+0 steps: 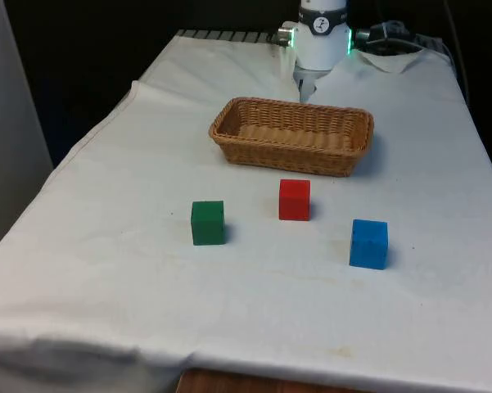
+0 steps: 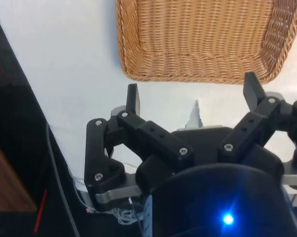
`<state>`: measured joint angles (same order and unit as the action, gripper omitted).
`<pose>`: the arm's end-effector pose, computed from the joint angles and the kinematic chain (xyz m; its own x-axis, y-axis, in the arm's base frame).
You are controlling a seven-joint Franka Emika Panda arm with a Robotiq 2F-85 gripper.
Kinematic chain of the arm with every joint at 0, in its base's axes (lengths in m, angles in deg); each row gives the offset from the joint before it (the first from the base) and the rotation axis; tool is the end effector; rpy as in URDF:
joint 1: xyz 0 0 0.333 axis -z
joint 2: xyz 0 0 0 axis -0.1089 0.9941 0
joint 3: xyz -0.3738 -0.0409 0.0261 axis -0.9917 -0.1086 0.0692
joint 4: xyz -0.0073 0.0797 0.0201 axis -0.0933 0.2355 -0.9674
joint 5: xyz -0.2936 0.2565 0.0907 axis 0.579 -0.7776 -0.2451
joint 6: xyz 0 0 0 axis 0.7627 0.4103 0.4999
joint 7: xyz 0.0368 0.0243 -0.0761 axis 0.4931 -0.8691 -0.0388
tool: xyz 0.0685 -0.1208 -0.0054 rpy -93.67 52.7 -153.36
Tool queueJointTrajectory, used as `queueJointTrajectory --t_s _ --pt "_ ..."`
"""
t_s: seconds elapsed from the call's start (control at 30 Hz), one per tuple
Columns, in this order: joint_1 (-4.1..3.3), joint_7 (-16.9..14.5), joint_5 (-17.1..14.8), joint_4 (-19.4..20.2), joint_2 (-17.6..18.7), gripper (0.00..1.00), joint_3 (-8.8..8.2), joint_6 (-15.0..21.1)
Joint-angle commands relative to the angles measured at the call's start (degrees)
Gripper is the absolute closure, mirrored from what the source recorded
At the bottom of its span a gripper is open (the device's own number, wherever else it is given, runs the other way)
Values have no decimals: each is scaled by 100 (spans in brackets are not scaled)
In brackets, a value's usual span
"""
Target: Pick up exactly two blocks and place them into the basket.
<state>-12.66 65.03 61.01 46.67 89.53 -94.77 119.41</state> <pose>0.5790 0.0072 0.5065 0.9972 0.0302 -0.0691 0.0295 -0.9995 -0.0113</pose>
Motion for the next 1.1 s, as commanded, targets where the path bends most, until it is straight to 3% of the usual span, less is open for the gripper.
queueJointTrajectory --t_s 0.0,0.1,0.33,0.67,0.9,0.97,1.07 --pt "-11 23 -23 -92 115 0 17 -11" --pt "-6 11 -11 -92 120 0 34 17" --pt "-6 11 -132 -441 590 0 63 52" --pt "11 -74 -258 -481 951 0 34 298" --pt "29 -178 -430 -246 1163 0 46 837" --pt "17 -149 -372 -275 1146 0 34 739" --pt "29 -195 -464 -143 1220 0 52 1054"
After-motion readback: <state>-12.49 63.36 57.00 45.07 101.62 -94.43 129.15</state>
